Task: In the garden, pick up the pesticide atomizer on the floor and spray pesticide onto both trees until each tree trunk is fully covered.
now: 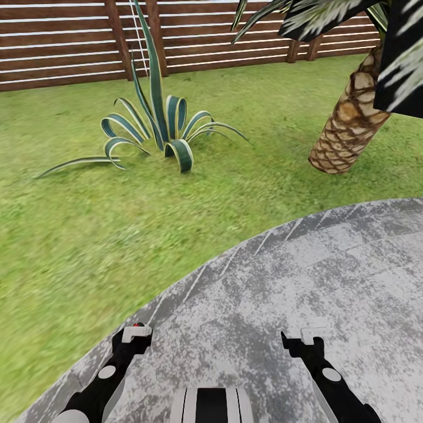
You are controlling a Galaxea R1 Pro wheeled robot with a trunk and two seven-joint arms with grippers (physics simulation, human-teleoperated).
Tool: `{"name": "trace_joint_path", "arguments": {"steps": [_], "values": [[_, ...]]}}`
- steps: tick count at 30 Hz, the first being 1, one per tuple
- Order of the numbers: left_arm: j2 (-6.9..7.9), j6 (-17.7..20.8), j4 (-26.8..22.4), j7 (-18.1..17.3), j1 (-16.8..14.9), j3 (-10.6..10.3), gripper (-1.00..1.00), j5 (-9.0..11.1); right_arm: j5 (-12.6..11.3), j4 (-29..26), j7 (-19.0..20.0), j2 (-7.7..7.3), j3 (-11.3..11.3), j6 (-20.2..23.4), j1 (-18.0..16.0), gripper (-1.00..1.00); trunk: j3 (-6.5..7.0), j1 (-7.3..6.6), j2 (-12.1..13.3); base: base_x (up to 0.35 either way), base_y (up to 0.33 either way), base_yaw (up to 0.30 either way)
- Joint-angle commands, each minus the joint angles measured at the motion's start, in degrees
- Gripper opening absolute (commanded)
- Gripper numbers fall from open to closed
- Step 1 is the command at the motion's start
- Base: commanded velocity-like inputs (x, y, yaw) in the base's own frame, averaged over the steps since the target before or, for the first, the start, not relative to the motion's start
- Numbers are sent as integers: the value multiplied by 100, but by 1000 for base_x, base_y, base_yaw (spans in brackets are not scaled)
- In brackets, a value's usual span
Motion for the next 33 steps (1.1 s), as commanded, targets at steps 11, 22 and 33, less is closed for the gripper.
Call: {"name": "trace_joint_path", "arguments": {"steps": [11,22,33], "values": [[0,-7,-7,0,-3,6,100,6,0,4,0,0,0,0,0,100,0,0,0,2,0,0],[0,0,-15,0,-3,20,-100,4,0,17,0,0,0,0,0,100,0,0,0,0,0,0],[0,-5,-9,0,-3,16,-100,4,0,18,0,0,4,0,0,100,0,0,0,0,0,0]]}}
